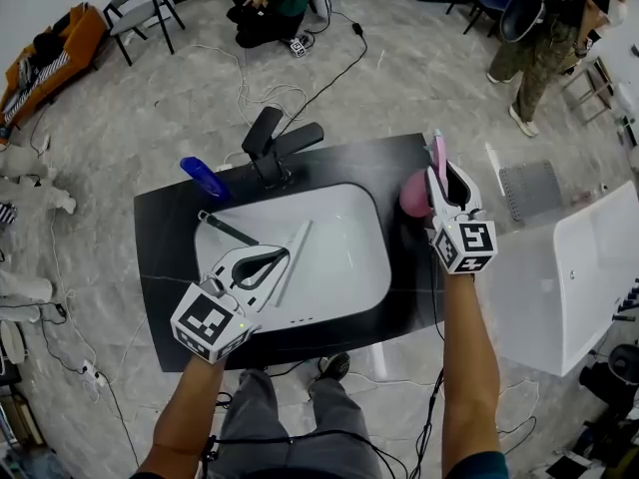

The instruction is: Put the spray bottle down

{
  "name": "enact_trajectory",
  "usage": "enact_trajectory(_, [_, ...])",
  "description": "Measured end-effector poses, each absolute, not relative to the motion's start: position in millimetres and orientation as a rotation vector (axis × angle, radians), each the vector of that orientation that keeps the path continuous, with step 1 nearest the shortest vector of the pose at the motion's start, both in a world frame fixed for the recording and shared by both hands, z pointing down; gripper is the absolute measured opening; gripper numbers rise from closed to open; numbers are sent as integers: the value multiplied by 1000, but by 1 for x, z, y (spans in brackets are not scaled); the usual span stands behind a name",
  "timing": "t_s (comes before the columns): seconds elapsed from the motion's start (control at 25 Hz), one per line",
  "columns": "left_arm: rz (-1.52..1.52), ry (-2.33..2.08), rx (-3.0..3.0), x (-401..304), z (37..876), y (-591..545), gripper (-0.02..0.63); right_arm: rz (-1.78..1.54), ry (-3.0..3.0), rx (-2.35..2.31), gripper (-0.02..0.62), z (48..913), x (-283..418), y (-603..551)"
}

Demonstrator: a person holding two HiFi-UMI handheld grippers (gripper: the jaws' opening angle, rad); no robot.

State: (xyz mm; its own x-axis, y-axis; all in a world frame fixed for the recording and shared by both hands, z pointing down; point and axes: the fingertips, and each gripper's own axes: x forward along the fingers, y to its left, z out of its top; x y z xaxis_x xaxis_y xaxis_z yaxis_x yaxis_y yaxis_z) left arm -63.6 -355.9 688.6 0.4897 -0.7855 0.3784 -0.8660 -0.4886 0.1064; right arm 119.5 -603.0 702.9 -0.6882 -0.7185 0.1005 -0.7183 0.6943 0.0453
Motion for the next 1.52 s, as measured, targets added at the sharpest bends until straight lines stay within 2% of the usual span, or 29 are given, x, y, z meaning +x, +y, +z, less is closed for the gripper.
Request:
enact_trajectory(0.32, [404, -1398, 2465, -68, 680, -346, 5, -26, -2761, 1165, 124, 705, 114, -582])
enact_trajectory(0.8, [387, -1404, 2493, -76, 652, -321, 5, 47, -2700, 1114, 183, 707, 106, -557])
enact_trajectory(1.52, [375, -1403, 2529, -92, 617, -298, 5, 86, -2607, 1129, 230, 691, 105, -533])
